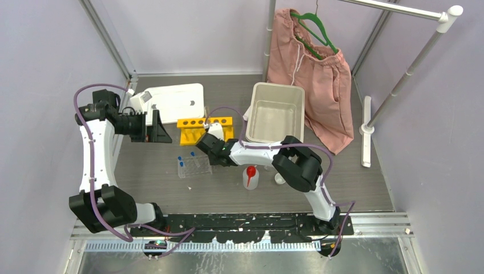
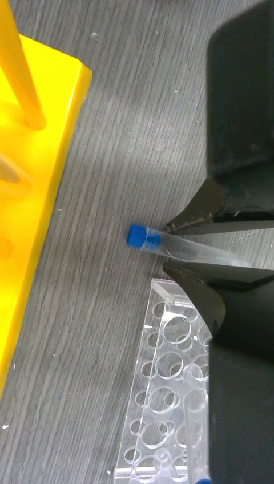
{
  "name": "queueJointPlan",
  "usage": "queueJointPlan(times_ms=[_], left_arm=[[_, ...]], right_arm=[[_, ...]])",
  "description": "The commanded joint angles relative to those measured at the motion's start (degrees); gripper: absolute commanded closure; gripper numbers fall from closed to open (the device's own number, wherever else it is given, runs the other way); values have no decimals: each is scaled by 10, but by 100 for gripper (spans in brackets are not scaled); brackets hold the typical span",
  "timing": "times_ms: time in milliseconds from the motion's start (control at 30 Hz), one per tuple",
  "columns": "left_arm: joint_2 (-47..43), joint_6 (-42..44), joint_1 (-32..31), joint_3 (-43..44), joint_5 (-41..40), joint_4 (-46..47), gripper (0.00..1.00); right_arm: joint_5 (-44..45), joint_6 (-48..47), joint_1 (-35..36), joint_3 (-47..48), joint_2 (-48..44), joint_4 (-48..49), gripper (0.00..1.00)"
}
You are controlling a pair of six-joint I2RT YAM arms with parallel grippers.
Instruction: Organize the chemistry lab equipment
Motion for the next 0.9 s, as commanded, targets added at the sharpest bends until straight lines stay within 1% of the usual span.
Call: queueJointPlan(times_ms=[0,67,133,233,400,533,667,867], left_arm=[[-17,7,3,17,1,-4,0],[-18,8,3,18,1,-6,0],[-21,8,3,17,5,-6,0],[-24,7,3,15,21,-7,1],[-32,7,3,10,45,-3,2],[-38,8,3,9,77,-6,3],[-42,20,3,11,114,-20,7],[-49,31,3,11,143,-33,13]], right_arm=[[18,12,-4,24,-2,-5,75],[22,14,-10,18,-16,-10,84],[23,21,-16,5,-42,-7,91],[16,24,-20,-22,-98,5,97],[-29,46,-13,-28,-192,9,98],[-50,60,-4,-6,-226,33,99],[-73,77,6,18,-226,104,99],[-110,122,17,83,-179,185,99]])
